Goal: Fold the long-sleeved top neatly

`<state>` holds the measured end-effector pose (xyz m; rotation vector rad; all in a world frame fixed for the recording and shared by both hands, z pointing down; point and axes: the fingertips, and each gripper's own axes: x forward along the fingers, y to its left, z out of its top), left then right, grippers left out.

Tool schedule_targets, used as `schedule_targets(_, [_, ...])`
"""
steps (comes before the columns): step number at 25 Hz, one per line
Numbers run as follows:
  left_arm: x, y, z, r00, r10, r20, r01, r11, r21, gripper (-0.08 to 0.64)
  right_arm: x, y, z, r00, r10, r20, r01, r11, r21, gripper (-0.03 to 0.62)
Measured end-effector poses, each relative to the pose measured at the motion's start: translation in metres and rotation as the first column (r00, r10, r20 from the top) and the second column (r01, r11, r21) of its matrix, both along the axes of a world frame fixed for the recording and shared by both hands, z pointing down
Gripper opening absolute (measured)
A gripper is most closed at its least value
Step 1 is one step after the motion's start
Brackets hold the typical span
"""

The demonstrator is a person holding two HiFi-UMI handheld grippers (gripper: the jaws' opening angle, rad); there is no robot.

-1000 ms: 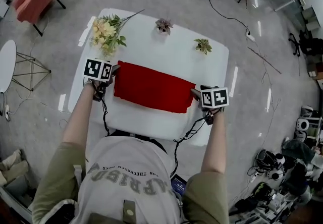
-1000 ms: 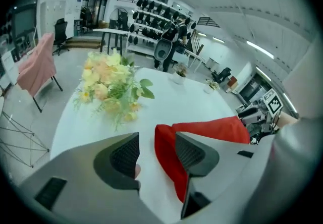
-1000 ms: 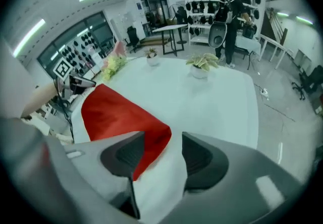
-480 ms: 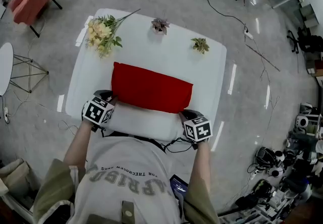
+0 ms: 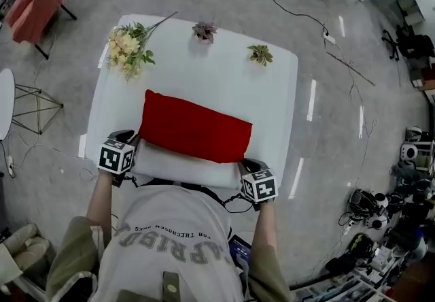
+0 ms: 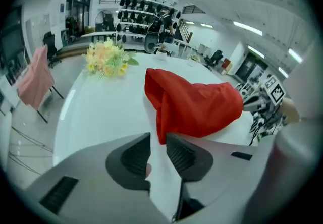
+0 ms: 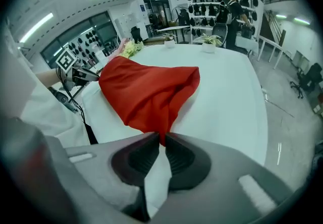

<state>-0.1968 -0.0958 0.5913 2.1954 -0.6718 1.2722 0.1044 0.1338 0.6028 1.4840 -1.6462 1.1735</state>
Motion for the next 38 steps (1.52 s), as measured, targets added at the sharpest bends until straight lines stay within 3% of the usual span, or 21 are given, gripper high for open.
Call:
schedule_targets(2, [-0.011, -0.008, -0.020, 0.995, 0.052, 0.087, -0.060, 0.993, 0.100, 0.141, -0.001, 0.003, -0.008, 1.000, -0.016, -0.024, 0.016, 1.000, 0.009, 0.075])
schedule_targets(4, [0.005, -0.015, -0.046, 0.984, 0.145, 0.101, -0.161, 0.972, 0.170, 0.143, 0.001, 0.007, -0.020, 1.000, 0.001, -0.014, 0.000, 0.999, 0.040, 0.164])
schedule_targets(6, [0.059, -0.017, -0.064, 0.951, 0.304, 0.056, -0.309, 0.931, 0.196, 0.143, 0.005, 0.004, -0.030, 0.999, 0.047, 0.005, -0.047, 0.995, 0.084, 0.166])
schedule_targets(7, [0.095, -0.013, -0.069, 0.917, 0.398, 0.025, -0.395, 0.896, 0.202, 0.143, 0.005, 0.001, -0.033, 0.998, 0.065, 0.011, -0.066, 0.993, 0.101, 0.165])
schedule_targets(9, [0.172, 0.004, -0.074, 0.811, 0.584, -0.039, -0.565, 0.798, 0.212, 0.143, 0.003, -0.005, -0.033, 0.996, 0.092, 0.006, -0.092, 0.989, 0.114, 0.164])
schedule_targets(12, [0.269, 0.044, -0.076, 0.601, 0.791, -0.113, -0.768, 0.611, 0.194, 0.158, 0.000, -0.011, -0.025, 0.990, 0.140, -0.029, -0.136, 0.985, 0.101, 0.163])
schedule_targets(14, [0.310, 0.071, -0.069, 0.468, 0.874, -0.127, -0.861, 0.484, 0.155, 0.163, -0.004, -0.013, -0.020, 0.986, 0.160, -0.038, -0.156, 0.984, 0.087, 0.163])
schedule_targets(17, [0.337, 0.102, -0.044, 0.284, 0.957, -0.061, -0.951, 0.289, 0.110, 0.164, -0.009, -0.016, -0.018, 0.981, 0.189, -0.052, -0.184, 0.979, 0.084, 0.161])
schedule_targets(19, [0.344, 0.112, -0.029, 0.186, 0.983, -0.010, -0.978, 0.186, 0.098, 0.166, -0.010, -0.017, -0.018, 0.974, 0.219, -0.060, -0.213, 0.973, 0.090, 0.161])
schedule_targets(21, [0.351, 0.118, -0.018, 0.130, 0.992, 0.006, -0.987, 0.128, 0.092, 0.164, -0.010, -0.015, -0.015, 0.969, 0.236, -0.068, -0.230, 0.969, 0.090, 0.159])
schedule_targets(24, [0.355, 0.121, -0.005, 0.075, 0.997, 0.006, -0.995, 0.074, 0.066, 0.163, -0.006, -0.017, -0.013, 0.967, 0.243, -0.075, -0.235, 0.967, 0.098, 0.149])
schedule_targets(26, [0.356, 0.122, 0.004, 0.055, 0.998, -0.012, -0.998, 0.055, 0.036, 0.153, -0.005, -0.019, -0.014, 0.966, 0.249, -0.067, -0.241, 0.965, 0.106, 0.087])
schedule_targets(27, [0.358, 0.121, 0.005, 0.058, 0.998, -0.026, -0.998, 0.058, 0.024, 0.127, -0.005, -0.019, -0.014, 0.965, 0.254, -0.060, -0.247, 0.963, 0.108, 0.038])
schedule_targets(29, [0.363, 0.119, 0.005, 0.092, 0.995, -0.049, -0.995, 0.093, 0.020, 0.029, -0.004, -0.017, -0.015, 0.963, 0.266, -0.047, -0.260, 0.959, 0.114, 0.025])
schedule_targets(32, [0.374, 0.111, 0.000, 0.157, 0.986, -0.059, -0.984, 0.162, 0.073, 0.012, -0.003, -0.012, -0.020, 0.952, 0.302, -0.040, -0.295, 0.947, 0.129, 0.018])
schedule_targets(34, [0.381, 0.102, -0.005, 0.181, 0.981, -0.061, -0.975, 0.188, 0.123, 0.012, -0.004, -0.010, -0.027, 0.940, 0.341, -0.024, -0.334, 0.930, 0.157, 0.015])
schedule_targets(36, [0.382, 0.098, -0.004, 0.170, 0.984, -0.054, -0.975, 0.176, 0.138, 0.012, -0.007, -0.011, -0.032, 0.934, 0.357, -0.014, -0.349, 0.920, 0.181, 0.015])
schedule_targets(38, [0.376, 0.102, 0.003, 0.133, 0.991, -0.030, -0.987, 0.135, 0.092, 0.028, -0.009, -0.012, -0.033, 0.938, 0.345, -0.032, -0.333, 0.924, 0.190, 0.015])
